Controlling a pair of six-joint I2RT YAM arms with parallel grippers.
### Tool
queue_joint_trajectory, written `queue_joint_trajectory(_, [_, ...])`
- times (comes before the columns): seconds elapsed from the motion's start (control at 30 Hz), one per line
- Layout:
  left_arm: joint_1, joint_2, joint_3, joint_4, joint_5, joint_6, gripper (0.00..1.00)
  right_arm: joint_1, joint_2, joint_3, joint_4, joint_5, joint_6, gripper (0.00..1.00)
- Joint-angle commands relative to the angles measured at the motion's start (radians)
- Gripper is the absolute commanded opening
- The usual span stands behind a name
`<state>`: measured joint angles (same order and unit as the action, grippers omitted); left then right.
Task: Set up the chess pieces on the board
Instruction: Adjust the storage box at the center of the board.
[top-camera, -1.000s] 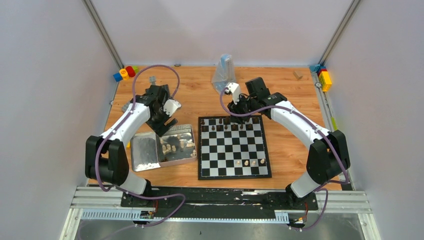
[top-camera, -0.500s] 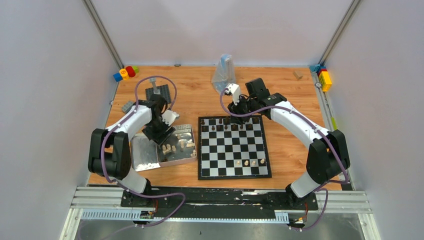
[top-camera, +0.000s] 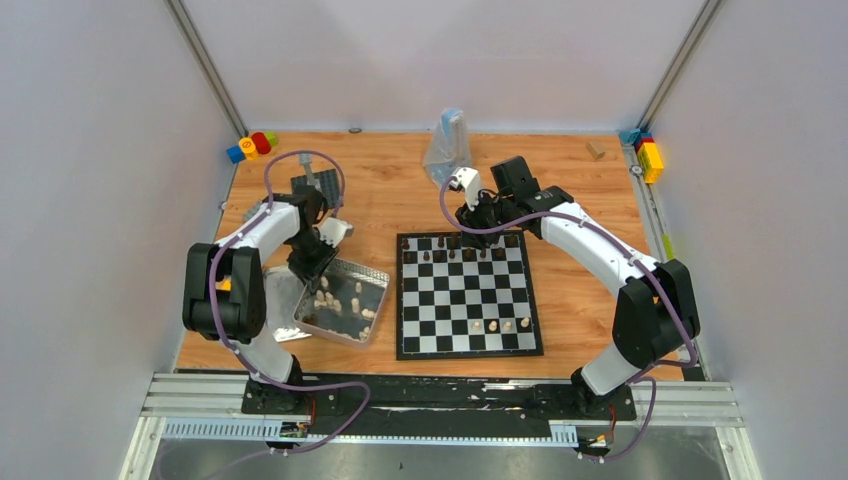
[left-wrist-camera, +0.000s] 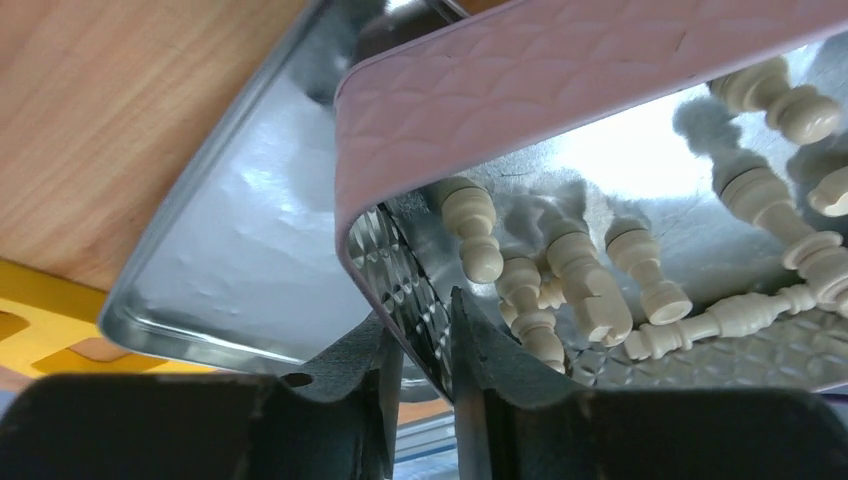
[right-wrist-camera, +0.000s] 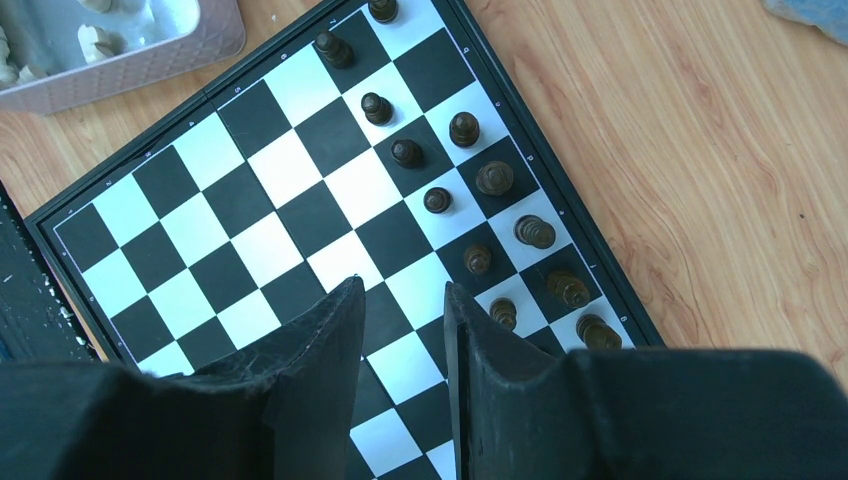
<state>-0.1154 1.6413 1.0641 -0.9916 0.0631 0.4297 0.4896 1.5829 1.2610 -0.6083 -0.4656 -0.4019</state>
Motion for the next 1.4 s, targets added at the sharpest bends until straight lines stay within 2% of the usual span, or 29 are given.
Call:
queue_joint_trajectory(0.0, [0.032, 0.017, 0.089, -0.035, 0.020, 0.039, 0.27, -0.004, 0.003, -0.001, 0.030, -0.018, -0.004, 0.36])
queue_joint_trajectory(0.13, [0.034, 0.044, 0.158, -0.070, 0.024, 0.084, 0.16, -0.003, 0.003, 0.000, 0.030, -0.016, -0.005, 0.36])
queue_joint_trajectory(0.23, [0.034, 0.066, 0.229, -0.107, 0.025, 0.141, 0.02, -0.003, 0.003, 0.000, 0.030, -0.017, -0.006, 0.36])
queue_joint_trajectory(0.3, [0.034, 0.081, 0.272, -0.130, 0.029, 0.193, 0.00, -0.003, 0.004, 0.000, 0.030, -0.016, -0.006, 0.36])
queue_joint_trajectory(0.47, [0.028, 0.145, 0.397, -0.225, 0.046, 0.320, 0.00, -0.003, 0.006, 0.000, 0.029, -0.013, -0.008, 0.36])
queue_joint_trajectory(0.6, [-0.004, 0.186, 0.464, -0.242, 0.010, 0.403, 0.00, -0.003, 0.008, -0.002, 0.030, -0.007, -0.010, 0.36])
queue_joint_trajectory(0.83, [-0.106, 0.193, 0.407, -0.179, -0.058, 0.549, 0.00, -0.005, 0.015, -0.003, 0.030, -0.004, -0.013, 0.36])
queue_joint_trajectory(0.93, [-0.154, 0.199, 0.384, -0.145, -0.108, 0.590, 0.03, -0.005, 0.021, -0.003, 0.030, -0.003, -0.014, 0.36])
queue_joint_trajectory(1.13, [-0.225, 0.220, 0.352, -0.100, -0.175, 0.629, 0.09, -0.005, 0.024, -0.003, 0.028, -0.003, -0.014, 0.36])
queue_joint_trajectory(1.37, [-0.255, 0.247, 0.364, -0.090, -0.171, 0.620, 0.15, -0.005, 0.025, -0.003, 0.027, -0.002, -0.014, 0.36])
